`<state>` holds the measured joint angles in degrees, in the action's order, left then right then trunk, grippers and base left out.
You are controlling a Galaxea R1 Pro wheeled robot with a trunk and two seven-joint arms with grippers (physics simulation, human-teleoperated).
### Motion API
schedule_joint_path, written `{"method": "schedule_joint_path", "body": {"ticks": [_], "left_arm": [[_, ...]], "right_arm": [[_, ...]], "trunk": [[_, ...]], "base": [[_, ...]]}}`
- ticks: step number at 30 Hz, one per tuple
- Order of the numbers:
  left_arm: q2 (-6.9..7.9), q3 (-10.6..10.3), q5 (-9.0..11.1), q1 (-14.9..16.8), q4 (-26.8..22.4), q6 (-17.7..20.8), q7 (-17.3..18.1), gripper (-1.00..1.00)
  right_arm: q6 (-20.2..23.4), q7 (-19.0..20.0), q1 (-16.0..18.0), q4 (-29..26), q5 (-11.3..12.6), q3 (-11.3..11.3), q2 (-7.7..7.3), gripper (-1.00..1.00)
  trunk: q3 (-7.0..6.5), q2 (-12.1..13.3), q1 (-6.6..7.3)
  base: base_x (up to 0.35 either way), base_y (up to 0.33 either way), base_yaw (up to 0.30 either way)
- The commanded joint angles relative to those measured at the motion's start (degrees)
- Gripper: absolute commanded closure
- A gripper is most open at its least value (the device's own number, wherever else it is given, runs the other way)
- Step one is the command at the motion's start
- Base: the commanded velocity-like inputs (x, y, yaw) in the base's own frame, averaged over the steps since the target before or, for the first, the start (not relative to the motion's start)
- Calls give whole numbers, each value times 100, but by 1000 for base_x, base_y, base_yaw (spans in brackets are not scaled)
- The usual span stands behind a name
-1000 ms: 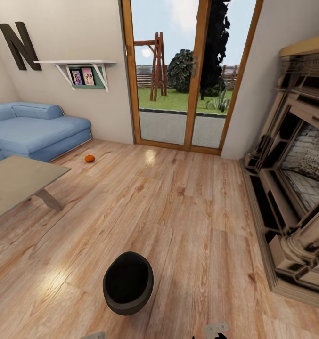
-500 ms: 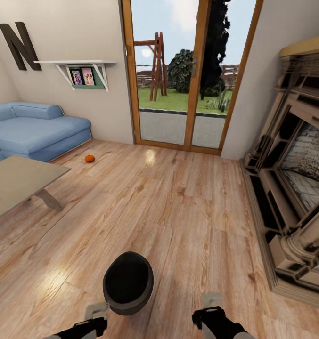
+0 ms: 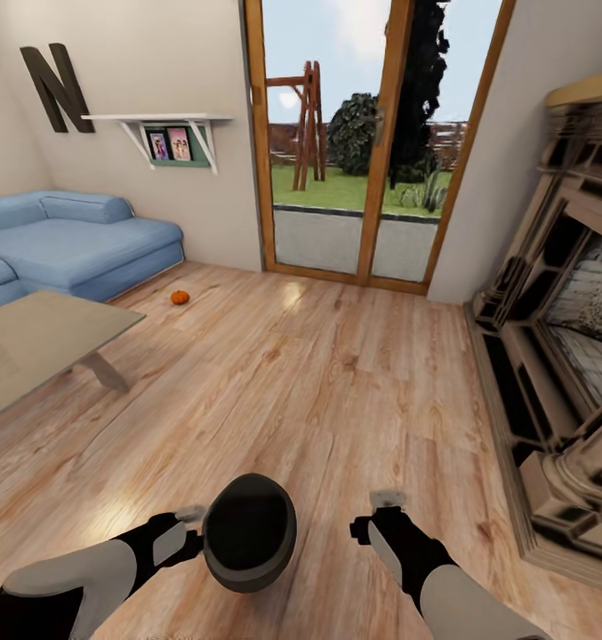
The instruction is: Place each of the two pumpkins and all three candles from the living room inside a cabinet in the living room (use any cabinet), then make sure every cabinet is closed, and position the cauldron so it is next to a table in the living room.
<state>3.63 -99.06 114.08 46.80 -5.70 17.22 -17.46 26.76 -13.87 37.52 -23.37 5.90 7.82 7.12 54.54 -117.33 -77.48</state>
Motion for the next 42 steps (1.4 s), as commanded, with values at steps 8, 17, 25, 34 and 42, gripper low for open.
{"method": "schedule_joint_path", "body": {"ticks": [8,17,25,34,42], "left_arm": [[8,10,0,5,-1,2,14,-100],[-30,3,-7,-1,-23,-7,14,-100],[-60,-28,-39,-12,-52,-22,174,-100],[-102,-38,-47,-13,-67,-24,380,-100],[-323,-33,-52,-13,-76,-11,375,-100]], "right_arm": [[-3,37,-8,7,7,14,26,-100],[-19,50,-8,13,2,29,38,-100],[-30,51,-11,11,-6,35,77,-100],[-42,53,-30,10,-4,35,66,-100],[35,54,-34,-9,-10,37,43,-100]], "trunk": [[0,0,0],[0,0,0],[0,0,0],[0,0,0],[0,0,0]], "base": [[0,0,286],[0,0,289],[210,0,226],[329,0,14],[90,0,0]]}}
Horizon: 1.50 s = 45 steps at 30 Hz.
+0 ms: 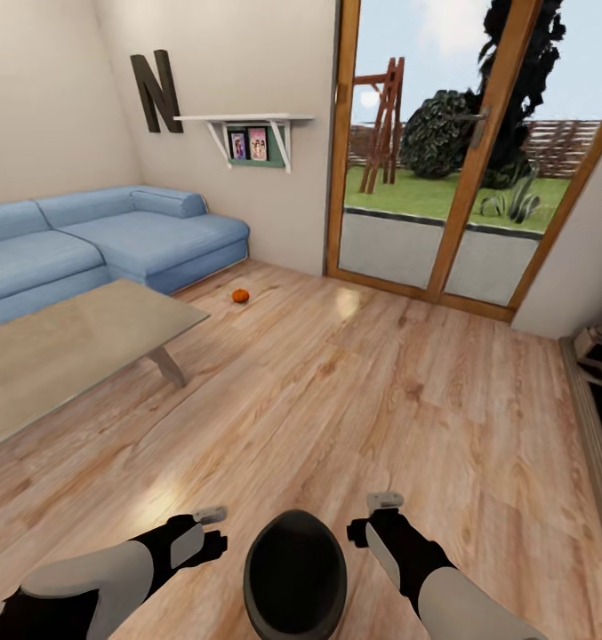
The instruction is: Place each of the two pumpkins and all three candles from the living room inside a cabinet in the living room (use any cabinet), then make sure every cabinet is closed, and position the cauldron so it is next to a table in the living room.
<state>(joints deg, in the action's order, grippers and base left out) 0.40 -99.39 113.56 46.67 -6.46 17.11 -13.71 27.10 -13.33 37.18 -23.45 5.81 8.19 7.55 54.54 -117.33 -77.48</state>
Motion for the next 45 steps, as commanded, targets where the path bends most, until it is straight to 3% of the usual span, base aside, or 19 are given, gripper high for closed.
{"method": "schedule_joint_path", "body": {"ticks": [1,9,17,29,35,45], "left_arm": [[-32,-1,-1,0,0,1,0,-100],[-369,-18,-18,-17,-31,3,-6,-100],[-375,-5,30,-35,-264,26,-8,-100],[-384,7,34,-35,-469,30,-25,-100],[-383,7,41,-38,-467,29,-31,-100],[-383,7,43,-47,-470,12,-33,-100]], "right_arm": [[45,56,0,-1,0,2,-1,-100],[249,714,0,11,-17,28,4,-100],[252,726,1,16,-18,34,-1,-100],[308,741,0,21,-13,34,17,-100],[618,1306,0,23,-27,42,18,-100],[621,1314,0,56,-27,38,7,-100]], "trunk": [[0,0,0],[0,0,0],[0,0,0],[215,-481,-264],[323,-722,-395],[503,-1123,-615]], "base": [[191,0,0],[286,0,0],[46,0,0],[0,0,0],[0,0,0],[0,0,0]]}}
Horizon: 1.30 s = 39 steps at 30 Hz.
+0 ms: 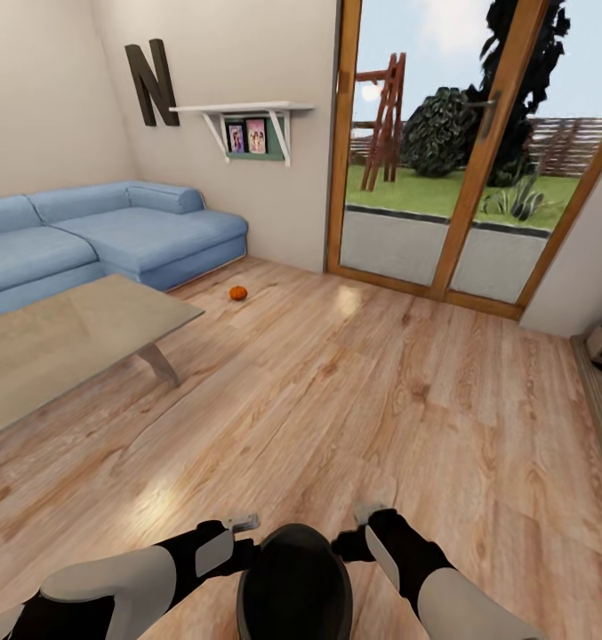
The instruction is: Place each of the two pumpkins and all three candles from the living room inside a cabinet in the living room (use any cabinet), then make sure every cabinet is closed, and position the cauldron so it is next to a table in the living room.
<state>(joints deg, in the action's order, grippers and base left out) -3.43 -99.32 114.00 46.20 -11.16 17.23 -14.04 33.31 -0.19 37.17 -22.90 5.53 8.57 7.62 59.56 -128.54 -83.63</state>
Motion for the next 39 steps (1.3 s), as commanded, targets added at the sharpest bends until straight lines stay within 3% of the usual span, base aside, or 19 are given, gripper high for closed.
{"method": "schedule_joint_path", "body": {"ticks": [1,12,31,39], "left_arm": [[0,0,0,-4,0,0,2,-100],[57,0,-1,-176,0,-9,22,-100],[26,0,-7,-287,0,-9,24,-100],[46,0,5,-287,0,-19,24,-100]], "right_arm": [[0,-3,0,45,0,-2,-2,-100],[-7,-12,0,713,-95,13,-23,-100],[-51,39,0,750,-140,9,-28,-100],[-477,528,-7,750,-144,-11,-18,-100]], "trunk": [[18,-42,-22],[216,-483,-264],[557,-1245,-681],[711,-1473,-811]], "base": [[0,0,0],[0,0,0],[0,0,0],[0,0,0]]}}
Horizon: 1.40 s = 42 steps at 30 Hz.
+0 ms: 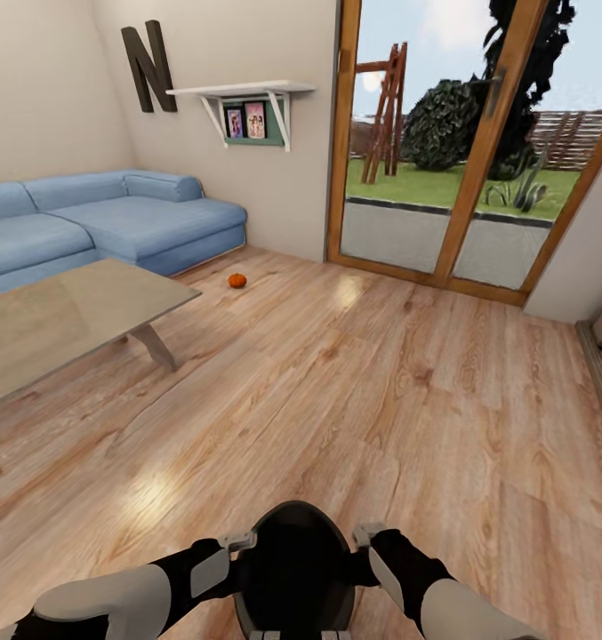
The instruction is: Place each of the two pumpkins and all three candles from the living room inside a cabinet in the living room (use any cabinet), then make sure every cabinet is closed, and position the cauldron so it is next to a table in the living room.
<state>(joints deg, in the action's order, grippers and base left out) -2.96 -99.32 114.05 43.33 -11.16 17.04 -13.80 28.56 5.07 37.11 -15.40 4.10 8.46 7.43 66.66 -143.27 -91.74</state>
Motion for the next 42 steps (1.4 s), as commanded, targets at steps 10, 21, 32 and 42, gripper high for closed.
{"method": "schedule_joint_path", "body": {"ticks": [10,21,32,42], "left_arm": [[-17,-7,-14,-93,26,-222,0,-100],[-20,-16,402,-97,27,-271,-45,-100],[-20,-17,-22,-97,26,-271,0,100],[-20,-33,-23,-97,35,-274,0,100]], "right_arm": [[-131,-6,51,11,38,-2,-5,-100],[-146,-14,51,11,38,-2,-5,-100],[-145,-15,51,11,47,-2,2,100],[-215,-20,51,18,47,-2,-3,100]], "trunk": [[0,-1,0],[0,-1,0],[0,-1,0],[0,-1,0]], "base": [[0,0,0],[0,0,0],[0,0,0],[0,0,0]]}}
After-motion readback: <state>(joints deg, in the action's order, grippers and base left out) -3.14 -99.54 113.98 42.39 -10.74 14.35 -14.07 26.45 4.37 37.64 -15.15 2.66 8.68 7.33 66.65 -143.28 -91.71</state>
